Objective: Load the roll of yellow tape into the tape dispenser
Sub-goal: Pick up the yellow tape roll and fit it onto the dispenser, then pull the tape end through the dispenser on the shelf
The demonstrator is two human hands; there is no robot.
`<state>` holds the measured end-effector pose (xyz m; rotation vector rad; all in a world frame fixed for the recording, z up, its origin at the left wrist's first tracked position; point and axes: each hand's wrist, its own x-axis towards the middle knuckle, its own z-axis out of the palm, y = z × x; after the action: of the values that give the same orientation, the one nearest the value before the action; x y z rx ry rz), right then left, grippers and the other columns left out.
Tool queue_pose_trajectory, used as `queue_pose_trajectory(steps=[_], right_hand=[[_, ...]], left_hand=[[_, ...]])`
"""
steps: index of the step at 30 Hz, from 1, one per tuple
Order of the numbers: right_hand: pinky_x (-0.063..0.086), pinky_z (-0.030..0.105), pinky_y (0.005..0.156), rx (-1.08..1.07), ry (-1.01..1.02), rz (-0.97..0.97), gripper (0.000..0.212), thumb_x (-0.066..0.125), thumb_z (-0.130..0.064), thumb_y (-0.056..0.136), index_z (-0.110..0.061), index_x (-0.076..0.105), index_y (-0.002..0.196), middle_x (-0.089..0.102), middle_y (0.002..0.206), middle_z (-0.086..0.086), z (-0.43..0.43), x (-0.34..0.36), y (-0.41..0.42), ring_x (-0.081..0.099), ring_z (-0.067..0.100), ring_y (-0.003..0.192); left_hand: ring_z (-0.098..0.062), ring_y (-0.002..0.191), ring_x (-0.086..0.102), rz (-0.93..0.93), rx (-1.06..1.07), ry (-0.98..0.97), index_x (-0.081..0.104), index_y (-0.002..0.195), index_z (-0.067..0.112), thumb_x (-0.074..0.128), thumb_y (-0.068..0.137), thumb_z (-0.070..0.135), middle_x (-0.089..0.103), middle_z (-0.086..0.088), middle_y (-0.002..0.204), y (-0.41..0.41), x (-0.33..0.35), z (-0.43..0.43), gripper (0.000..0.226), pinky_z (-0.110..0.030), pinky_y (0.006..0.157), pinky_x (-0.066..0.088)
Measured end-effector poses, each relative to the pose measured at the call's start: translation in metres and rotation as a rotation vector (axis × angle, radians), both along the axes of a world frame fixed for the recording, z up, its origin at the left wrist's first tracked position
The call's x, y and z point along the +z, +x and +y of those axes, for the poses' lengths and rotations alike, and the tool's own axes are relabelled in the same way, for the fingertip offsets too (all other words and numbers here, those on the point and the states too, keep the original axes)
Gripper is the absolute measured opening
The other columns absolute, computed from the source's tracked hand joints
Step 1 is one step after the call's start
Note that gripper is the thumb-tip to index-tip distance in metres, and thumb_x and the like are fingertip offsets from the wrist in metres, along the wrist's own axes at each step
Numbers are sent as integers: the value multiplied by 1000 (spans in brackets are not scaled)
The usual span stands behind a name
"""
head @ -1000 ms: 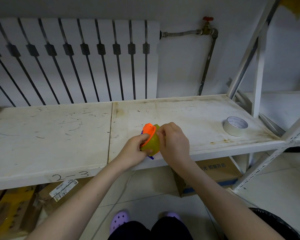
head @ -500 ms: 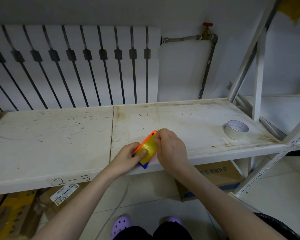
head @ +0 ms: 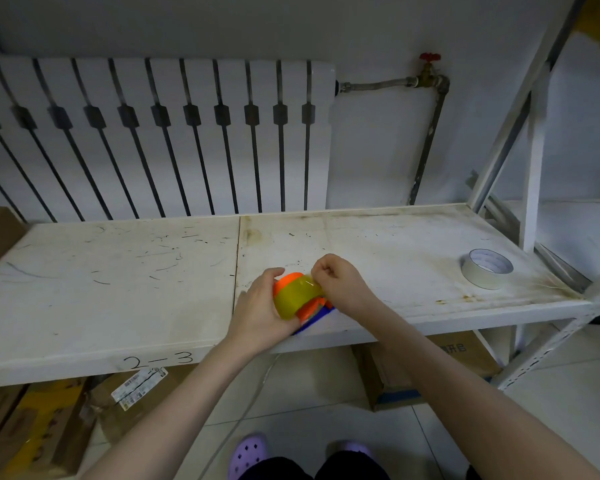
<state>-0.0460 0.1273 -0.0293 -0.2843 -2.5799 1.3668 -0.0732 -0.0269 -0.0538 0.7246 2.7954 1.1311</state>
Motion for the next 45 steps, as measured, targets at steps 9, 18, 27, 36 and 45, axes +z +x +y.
queue_pose_trajectory(steps=[9, 18, 27, 36, 45], right_hand=[[42, 29, 67, -64, 88, -48, 31, 54, -25, 92, -9, 48, 66, 51, 68, 6, 4, -4, -21, 48, 14, 63], [43, 32, 68, -271, 137, -157, 34, 49, -26, 95, 0, 58, 75, 65, 75, 14, 9, -23, -28, 60, 28, 72], [51, 40, 72, -223, 148, -192, 35, 50, -27, 93, -10, 45, 63, 46, 56, -1, 10, -25, -21, 52, 22, 65], [41, 27, 65, -225, 174, 18, 16, 52, -23, 93, -15, 50, 80, 49, 67, -8, 0, -9, -7, 51, 13, 70], [48, 36, 69, -26, 357, 207, 14, 50, -22, 93, -10, 57, 88, 61, 80, 6, -31, 47, 13, 57, 22, 77]], left_hand=[[-20, 102, 61, 69, 40, -250, 45, 118, 26, 78, 62, 45, 63, 4, 111, -10, 14, 10, 68, -47, 96, 47], [-22, 103, 59, -81, 16, -197, 47, 115, 26, 86, 58, 38, 62, 0, 118, -20, 12, 2, 70, -39, 82, 54], [-21, 99, 59, 29, 49, -318, 56, 113, 22, 74, 64, 56, 64, 1, 111, -20, 27, 24, 62, -34, 77, 53], [-19, 91, 60, -100, 25, -318, 64, 98, 26, 83, 56, 46, 64, 5, 101, -29, 36, 19, 50, -38, 77, 57], [-20, 79, 58, -99, 0, -303, 50, 69, 28, 78, 66, 36, 58, 5, 76, -20, 41, 24, 29, -34, 69, 52]])
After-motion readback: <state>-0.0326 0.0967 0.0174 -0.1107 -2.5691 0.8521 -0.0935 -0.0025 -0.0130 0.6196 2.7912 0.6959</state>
